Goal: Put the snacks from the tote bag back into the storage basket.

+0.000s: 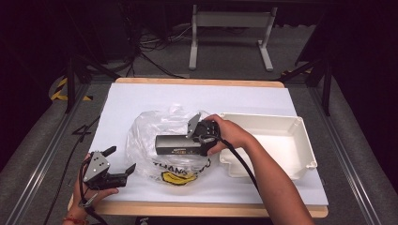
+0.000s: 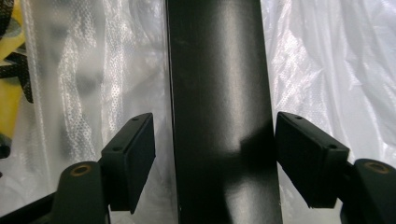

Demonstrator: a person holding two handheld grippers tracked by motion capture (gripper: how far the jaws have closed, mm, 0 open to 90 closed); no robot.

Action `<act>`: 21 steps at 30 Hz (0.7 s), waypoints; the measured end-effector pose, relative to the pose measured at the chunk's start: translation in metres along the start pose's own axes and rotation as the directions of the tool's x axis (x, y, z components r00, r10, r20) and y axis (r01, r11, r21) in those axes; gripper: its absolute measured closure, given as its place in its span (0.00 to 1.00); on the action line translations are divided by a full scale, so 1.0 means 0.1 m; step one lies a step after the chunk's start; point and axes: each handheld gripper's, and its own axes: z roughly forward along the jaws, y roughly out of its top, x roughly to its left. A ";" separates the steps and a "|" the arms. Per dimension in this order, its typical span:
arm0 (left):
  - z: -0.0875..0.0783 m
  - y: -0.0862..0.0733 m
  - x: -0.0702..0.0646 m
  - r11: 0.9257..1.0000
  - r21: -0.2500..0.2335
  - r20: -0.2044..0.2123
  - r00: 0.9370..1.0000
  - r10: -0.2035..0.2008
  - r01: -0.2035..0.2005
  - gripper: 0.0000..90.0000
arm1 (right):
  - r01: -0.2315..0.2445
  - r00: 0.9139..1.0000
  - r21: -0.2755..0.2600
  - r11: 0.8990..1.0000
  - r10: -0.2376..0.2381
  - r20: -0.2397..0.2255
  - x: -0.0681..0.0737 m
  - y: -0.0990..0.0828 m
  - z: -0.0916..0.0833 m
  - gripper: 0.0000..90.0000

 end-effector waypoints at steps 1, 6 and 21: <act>0.00 0.00 0.00 1.000 0.002 -0.001 1.000 0.003 -0.003 0.10 | 0.000 1.000 0.011 1.000 0.000 -0.007 -0.01 0.00 0.01 0.35; 0.01 0.00 0.00 1.000 0.005 0.001 1.000 0.002 -0.002 0.10 | -0.014 1.000 0.023 1.000 0.014 -0.013 -0.04 -0.01 0.05 0.42; 0.01 -0.01 0.00 1.000 0.013 -0.001 1.000 0.004 -0.004 0.10 | 0.007 0.999 0.014 1.000 -0.006 -0.046 -0.05 0.01 0.00 0.47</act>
